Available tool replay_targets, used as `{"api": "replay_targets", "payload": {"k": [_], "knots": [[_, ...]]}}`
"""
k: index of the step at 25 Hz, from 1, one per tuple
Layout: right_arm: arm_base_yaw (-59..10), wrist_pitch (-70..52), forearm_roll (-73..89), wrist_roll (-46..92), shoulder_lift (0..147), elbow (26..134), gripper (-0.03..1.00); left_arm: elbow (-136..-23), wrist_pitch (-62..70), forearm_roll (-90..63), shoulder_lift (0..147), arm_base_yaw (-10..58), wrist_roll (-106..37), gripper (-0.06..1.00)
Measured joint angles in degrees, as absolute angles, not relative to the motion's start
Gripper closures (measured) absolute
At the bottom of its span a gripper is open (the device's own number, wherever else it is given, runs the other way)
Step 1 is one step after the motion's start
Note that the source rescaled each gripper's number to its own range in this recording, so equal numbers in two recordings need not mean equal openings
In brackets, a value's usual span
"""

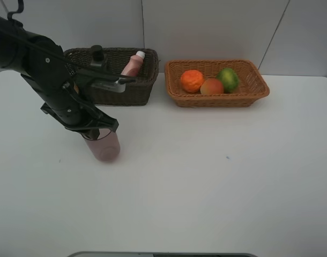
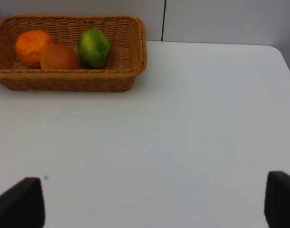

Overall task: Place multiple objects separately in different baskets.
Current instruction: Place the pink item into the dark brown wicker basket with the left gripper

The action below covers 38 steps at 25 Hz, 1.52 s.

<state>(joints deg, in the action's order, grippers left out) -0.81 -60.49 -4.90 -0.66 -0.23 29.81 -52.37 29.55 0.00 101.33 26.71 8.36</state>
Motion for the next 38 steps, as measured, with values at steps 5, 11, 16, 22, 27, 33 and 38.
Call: {"api": "replay_targets", "payload": {"k": [5,11,16,22,27,33,38], "knots": [[-0.81,-60.49,-4.9,-0.66,-0.23,29.81,0.04,-52.37,30.94,0.0,95.64,24.83,10.65,0.94],[-0.81,-60.49,-4.9,-0.66,-0.23,29.81,0.04,-52.32,35.86,0.0,88.7,18.17,12.48,0.94],[-0.81,-60.49,-4.9,-0.66,-0.23,29.81,0.04,-55.73,40.79,0.0,86.42,11.27,12.8,0.94],[-0.81,-60.49,-4.9,-0.66,-0.23,29.81,0.04,-67.39,44.2,0.31,87.75,7.43,12.8,0.94],[-0.81,-60.49,-4.9,-0.66,-0.23,29.81,0.04,-76.13,45.76,2.1,93.17,6.1,12.8,0.94],[-0.81,-60.49,-4.9,-0.66,-0.23,29.81,0.04,-83.69,45.47,5.53,102.2,6.03,12.8,0.94],[-0.81,-60.49,-4.9,-0.66,-0.23,29.81,0.04,-87.93,42.23,5.92,108.49,5.77,12.8,0.94]]}}
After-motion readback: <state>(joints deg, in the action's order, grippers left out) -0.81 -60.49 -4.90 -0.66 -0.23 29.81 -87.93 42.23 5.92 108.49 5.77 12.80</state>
